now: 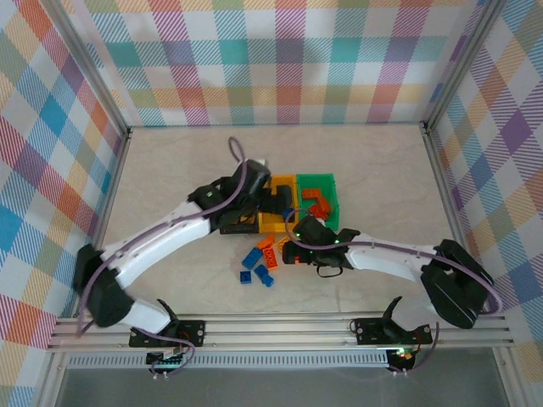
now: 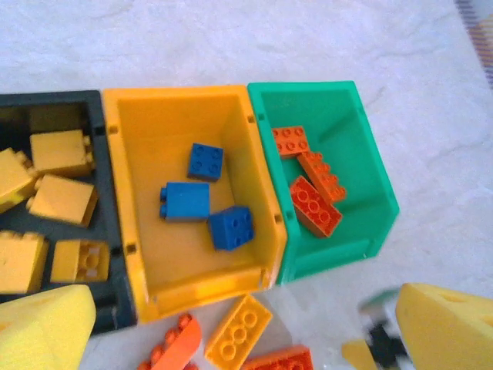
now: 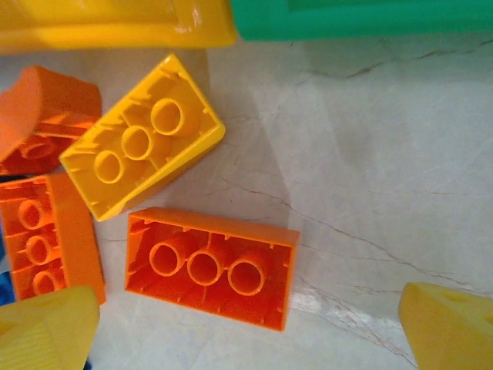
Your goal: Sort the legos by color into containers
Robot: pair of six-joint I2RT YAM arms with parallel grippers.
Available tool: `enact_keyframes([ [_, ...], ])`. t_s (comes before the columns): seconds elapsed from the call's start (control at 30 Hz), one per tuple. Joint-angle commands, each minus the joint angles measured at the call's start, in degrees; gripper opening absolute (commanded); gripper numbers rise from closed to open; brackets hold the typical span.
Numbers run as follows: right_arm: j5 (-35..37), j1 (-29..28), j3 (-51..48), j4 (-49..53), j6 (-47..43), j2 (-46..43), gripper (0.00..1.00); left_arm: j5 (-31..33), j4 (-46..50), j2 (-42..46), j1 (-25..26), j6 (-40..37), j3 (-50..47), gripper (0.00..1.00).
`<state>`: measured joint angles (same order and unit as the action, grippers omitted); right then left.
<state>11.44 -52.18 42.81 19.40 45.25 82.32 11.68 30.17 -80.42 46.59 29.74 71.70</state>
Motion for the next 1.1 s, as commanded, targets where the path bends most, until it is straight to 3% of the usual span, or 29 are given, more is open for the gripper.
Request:
enact_keyframes([
  [0.0,3.07,-1.32,4.66,1.49,2.71,3.70,1.00,2.02,1.85,5.97,1.06,3.06,-8.31,1.00],
  [0.27,8.00,-3.00,9.89,8.88,3.00,10.65,0.92,4.27,5.56,19.29,1.24,7.52,-20.65,1.00],
  [0.43,8.55,-3.93,11.55,11.70,2.99,14.91,0.88,5.89,6.76,21.85,1.24,8.32,-23.14,1.00],
  [0.57,9.53,-4.62,12.06,12.28,3.52,16.51,0.80,6.95,7.17,23.26,1.26,8.87,-24.48,1.00],
  [0.83,11.26,-4.62,10.08,10.74,1.21,11.05,0.60,6.69,7.97,24.50,1.32,8.52,-25.45,1.00],
  [1.07,15.68,-4.06,10.75,13.92,-3.92,-1.07,0.58,7.25,8.75,27.24,1.27,8.66,-26.87,1.00],
])
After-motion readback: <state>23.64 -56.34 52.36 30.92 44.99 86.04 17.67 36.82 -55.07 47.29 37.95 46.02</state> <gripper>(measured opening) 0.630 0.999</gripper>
